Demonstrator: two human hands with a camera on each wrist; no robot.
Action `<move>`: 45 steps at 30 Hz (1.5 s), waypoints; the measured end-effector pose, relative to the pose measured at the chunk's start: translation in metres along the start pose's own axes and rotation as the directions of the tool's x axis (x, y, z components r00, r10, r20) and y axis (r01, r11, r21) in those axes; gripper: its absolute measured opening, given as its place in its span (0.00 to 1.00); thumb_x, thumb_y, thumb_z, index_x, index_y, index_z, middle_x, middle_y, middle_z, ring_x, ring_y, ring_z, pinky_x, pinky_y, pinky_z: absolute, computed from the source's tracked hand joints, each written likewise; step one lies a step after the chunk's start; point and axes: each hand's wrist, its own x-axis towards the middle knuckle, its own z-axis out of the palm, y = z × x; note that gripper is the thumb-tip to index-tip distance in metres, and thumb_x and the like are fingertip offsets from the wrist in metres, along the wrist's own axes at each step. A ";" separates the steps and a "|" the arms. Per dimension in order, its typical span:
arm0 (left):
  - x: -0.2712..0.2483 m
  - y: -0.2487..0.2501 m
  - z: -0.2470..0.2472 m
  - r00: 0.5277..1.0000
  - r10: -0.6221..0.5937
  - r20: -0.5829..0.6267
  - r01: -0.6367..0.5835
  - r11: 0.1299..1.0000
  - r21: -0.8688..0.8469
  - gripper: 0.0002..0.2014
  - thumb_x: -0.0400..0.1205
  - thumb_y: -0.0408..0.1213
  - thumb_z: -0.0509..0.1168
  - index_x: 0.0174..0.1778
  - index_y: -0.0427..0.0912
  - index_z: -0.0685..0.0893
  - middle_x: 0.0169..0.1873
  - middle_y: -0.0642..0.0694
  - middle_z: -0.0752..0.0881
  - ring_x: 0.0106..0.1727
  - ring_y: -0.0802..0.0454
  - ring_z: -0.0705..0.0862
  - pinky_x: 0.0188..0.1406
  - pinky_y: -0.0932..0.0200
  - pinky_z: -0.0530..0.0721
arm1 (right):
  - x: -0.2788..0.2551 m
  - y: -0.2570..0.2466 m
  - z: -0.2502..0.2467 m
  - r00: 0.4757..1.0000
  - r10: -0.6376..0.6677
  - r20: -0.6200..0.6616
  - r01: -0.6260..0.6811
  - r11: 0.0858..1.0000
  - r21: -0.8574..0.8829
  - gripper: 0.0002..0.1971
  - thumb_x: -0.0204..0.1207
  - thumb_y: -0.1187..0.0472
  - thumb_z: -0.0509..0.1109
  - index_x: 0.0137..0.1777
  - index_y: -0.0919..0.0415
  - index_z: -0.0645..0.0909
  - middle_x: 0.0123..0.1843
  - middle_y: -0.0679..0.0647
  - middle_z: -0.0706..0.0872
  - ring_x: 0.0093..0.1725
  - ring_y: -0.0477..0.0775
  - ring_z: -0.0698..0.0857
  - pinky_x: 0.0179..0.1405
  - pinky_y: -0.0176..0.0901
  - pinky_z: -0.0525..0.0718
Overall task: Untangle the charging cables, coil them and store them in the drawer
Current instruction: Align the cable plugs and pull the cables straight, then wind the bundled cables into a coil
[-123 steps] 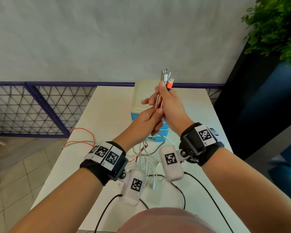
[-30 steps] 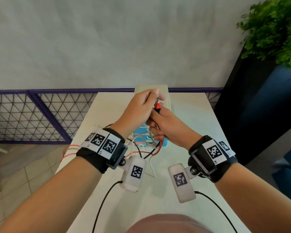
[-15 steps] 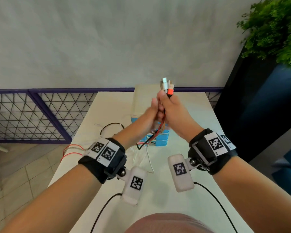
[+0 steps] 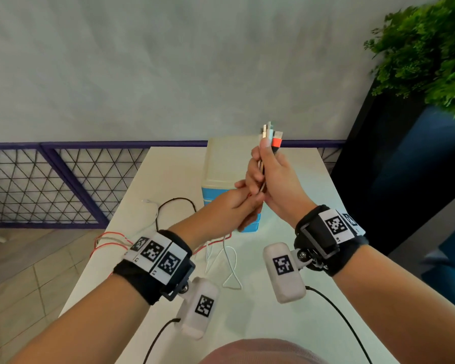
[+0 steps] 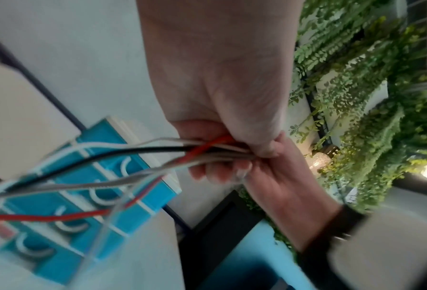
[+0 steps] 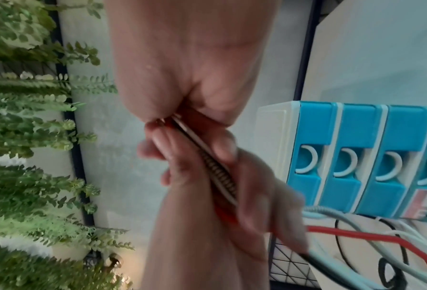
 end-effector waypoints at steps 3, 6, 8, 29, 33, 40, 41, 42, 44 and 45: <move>0.001 -0.009 -0.011 1.000 -0.013 0.012 0.012 0.999 0.047 0.18 0.87 0.48 0.53 0.33 0.46 0.74 0.22 0.56 0.76 0.26 0.55 0.77 0.36 0.58 0.81 | 0.002 -0.002 -0.005 0.998 -0.004 -0.070 0.010 0.996 0.089 0.19 0.87 0.46 0.52 0.39 0.57 0.68 0.20 0.48 0.63 0.14 0.47 0.62 0.17 0.36 0.72; 0.001 -0.013 -0.013 0.999 -0.015 0.040 0.013 0.998 0.058 0.21 0.85 0.55 0.53 0.31 0.47 0.73 0.20 0.56 0.76 0.27 0.54 0.78 0.37 0.54 0.82 | 0.005 -0.006 -0.008 0.993 -0.014 -0.116 0.027 0.993 0.114 0.19 0.87 0.45 0.53 0.38 0.56 0.68 0.19 0.48 0.62 0.14 0.45 0.59 0.13 0.31 0.61; -0.002 -0.017 -0.014 0.998 -0.060 0.029 0.060 0.998 0.022 0.22 0.84 0.56 0.54 0.31 0.44 0.73 0.20 0.55 0.74 0.26 0.53 0.76 0.34 0.58 0.80 | 0.008 -0.012 -0.013 0.989 -0.031 -0.146 0.049 0.992 0.117 0.19 0.87 0.46 0.52 0.38 0.56 0.68 0.19 0.48 0.62 0.13 0.44 0.59 0.12 0.28 0.57; 0.001 0.003 -0.042 0.947 -0.208 0.246 0.172 0.972 0.158 0.11 0.86 0.42 0.57 0.42 0.51 0.82 0.25 0.66 0.81 0.28 0.68 0.76 0.32 0.77 0.70 | -0.003 -0.009 -0.027 0.931 0.293 0.220 -0.284 0.956 -0.071 0.16 0.86 0.52 0.57 0.38 0.59 0.72 0.25 0.50 0.73 0.26 0.48 0.74 0.27 0.38 0.80; 0.005 0.001 -0.043 0.957 -0.254 0.137 0.231 0.959 0.164 0.20 0.86 0.52 0.52 0.50 0.42 0.84 0.35 0.52 0.81 0.33 0.61 0.74 0.37 0.64 0.72 | 0.001 -0.008 -0.032 0.954 0.254 0.158 -0.253 0.967 -0.029 0.15 0.85 0.51 0.59 0.41 0.59 0.76 0.42 0.55 0.87 0.47 0.50 0.87 0.46 0.48 0.88; 0.013 0.004 -0.044 0.990 -0.140 -0.012 0.139 0.965 0.221 0.07 0.83 0.40 0.64 0.40 0.46 0.75 0.54 0.47 0.86 0.51 0.52 0.86 0.51 0.58 0.82 | -0.001 -0.003 -0.033 0.923 0.349 0.161 -0.322 0.931 -0.172 0.16 0.85 0.49 0.59 0.60 0.58 0.81 0.63 0.67 0.86 0.64 0.63 0.86 0.63 0.61 0.82; 0.014 0.006 -0.045 0.993 -0.118 -0.001 0.115 0.963 0.243 0.07 0.82 0.39 0.65 0.39 0.46 0.75 0.58 0.51 0.84 0.52 0.51 0.86 0.53 0.57 0.83 | -0.002 -0.002 -0.031 0.913 0.369 0.174 -0.341 0.925 -0.169 0.17 0.85 0.49 0.58 0.63 0.59 0.79 0.62 0.67 0.87 0.61 0.63 0.87 0.61 0.59 0.84; 0.014 0.009 -0.046 0.995 -0.096 0.004 0.092 0.961 0.259 0.07 0.82 0.38 0.66 0.39 0.46 0.74 0.59 0.56 0.83 0.52 0.51 0.86 0.54 0.57 0.83 | -0.004 -0.001 -0.029 0.905 0.384 0.186 -0.357 0.920 -0.162 0.17 0.86 0.50 0.56 0.65 0.59 0.78 0.60 0.65 0.88 0.57 0.61 0.89 0.57 0.55 0.86; 0.015 0.014 -0.045 0.997 -0.074 -0.003 0.072 0.958 0.276 0.08 0.81 0.36 0.67 0.40 0.47 0.74 0.49 0.53 0.86 0.49 0.49 0.87 0.54 0.53 0.84 | -0.007 0.001 -0.024 0.890 0.411 0.199 -0.378 0.908 -0.183 0.17 0.87 0.49 0.54 0.65 0.58 0.78 0.57 0.64 0.89 0.51 0.56 0.90 0.52 0.51 0.88; 0.015 0.015 -0.045 0.997 -0.070 -0.011 0.070 0.958 0.279 0.09 0.80 0.36 0.68 0.40 0.47 0.73 0.45 0.47 0.87 0.46 0.47 0.87 0.52 0.49 0.85 | -0.008 0.002 -0.022 0.880 0.434 0.195 -0.396 0.895 -0.205 0.18 0.86 0.48 0.54 0.65 0.58 0.77 0.59 0.64 0.88 0.51 0.56 0.90 0.53 0.53 0.87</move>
